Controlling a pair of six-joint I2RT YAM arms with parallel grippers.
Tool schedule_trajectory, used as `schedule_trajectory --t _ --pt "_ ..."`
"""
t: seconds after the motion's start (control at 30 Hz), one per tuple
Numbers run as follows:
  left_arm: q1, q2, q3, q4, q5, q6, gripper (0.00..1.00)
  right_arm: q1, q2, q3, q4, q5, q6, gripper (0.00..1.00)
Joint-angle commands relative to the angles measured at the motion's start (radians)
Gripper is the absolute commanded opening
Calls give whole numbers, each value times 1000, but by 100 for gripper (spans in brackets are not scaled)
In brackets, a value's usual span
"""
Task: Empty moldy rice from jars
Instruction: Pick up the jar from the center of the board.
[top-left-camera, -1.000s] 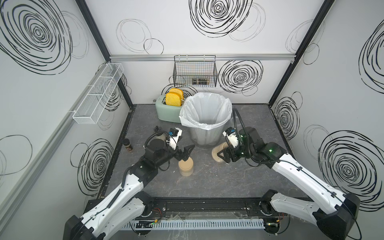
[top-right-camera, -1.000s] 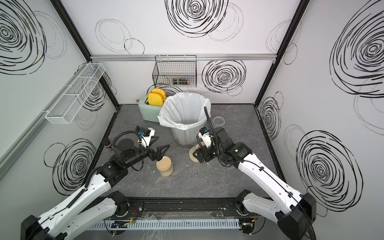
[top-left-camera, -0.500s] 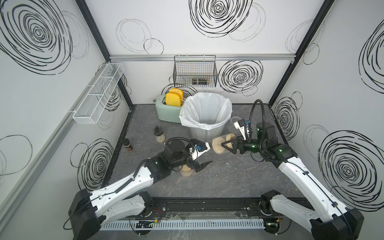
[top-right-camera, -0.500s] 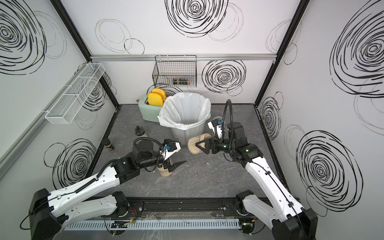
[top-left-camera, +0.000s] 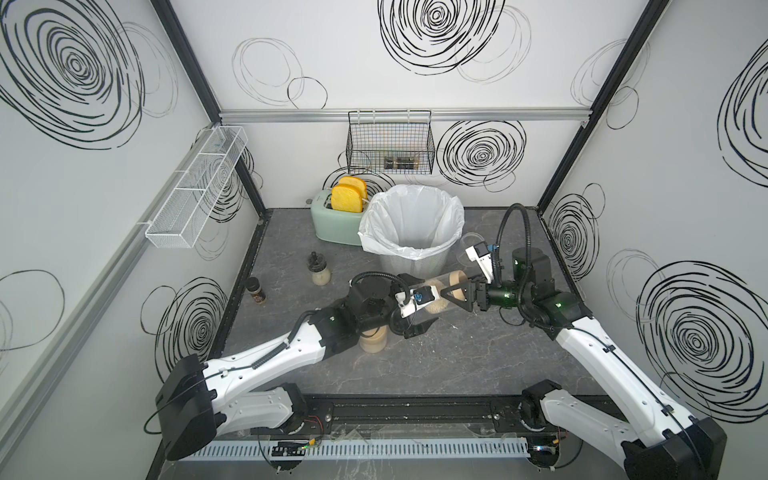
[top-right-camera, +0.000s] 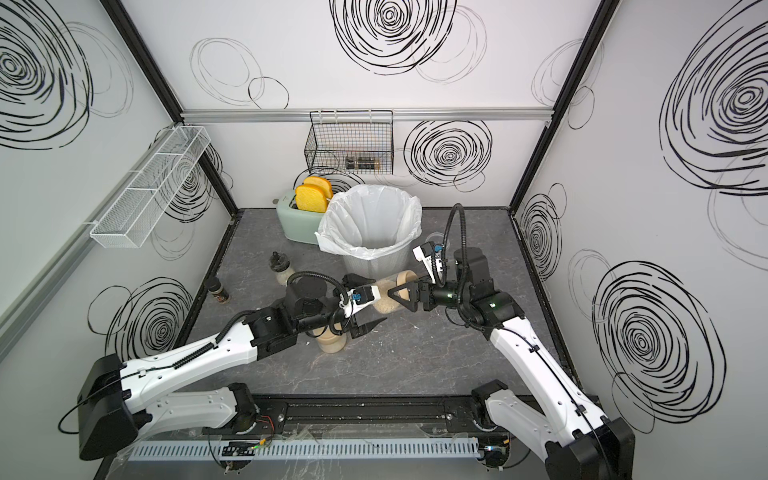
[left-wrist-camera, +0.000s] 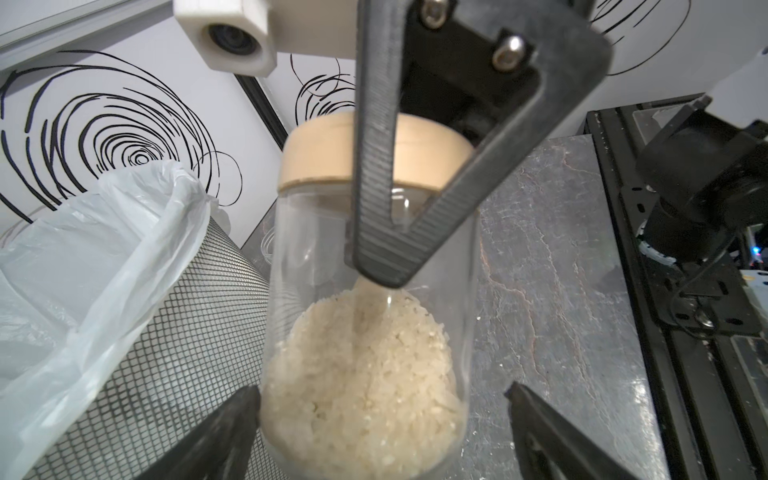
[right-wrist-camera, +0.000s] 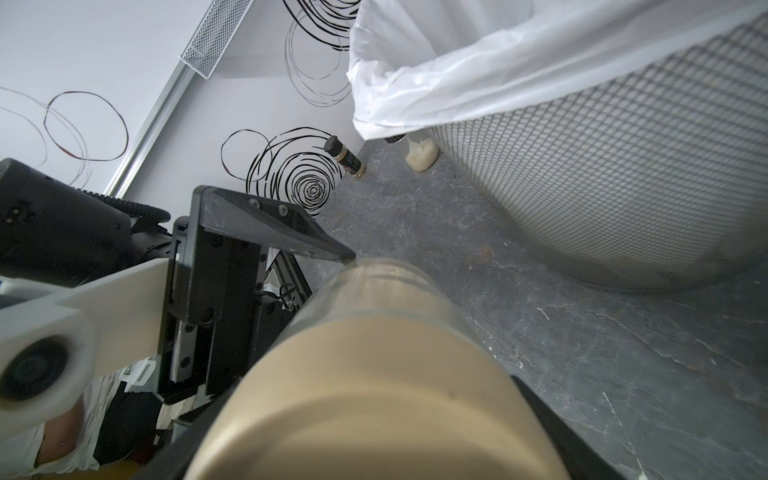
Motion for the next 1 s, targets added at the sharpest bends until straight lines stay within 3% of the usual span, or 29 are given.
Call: schedule_trajectory --t 0.0,0.5,0.73,0.87,0.97 --pt "-14 31 36 54 -1 12 96 43 -33 13 143 -87 14 42" --pt "-14 88 82 10 -12 -2 100 114 -38 16 139 -60 -2 42" --pt "-11 74 69 26 -4 -47 83 115 -43 22 137 -49 -6 44" --pt "-9 45 40 85 8 -105 80 114 -60 22 131 -20 -9 60" --pt "1 15 -1 163 11 -173 80 114 -75 20 128 15 -7 93"
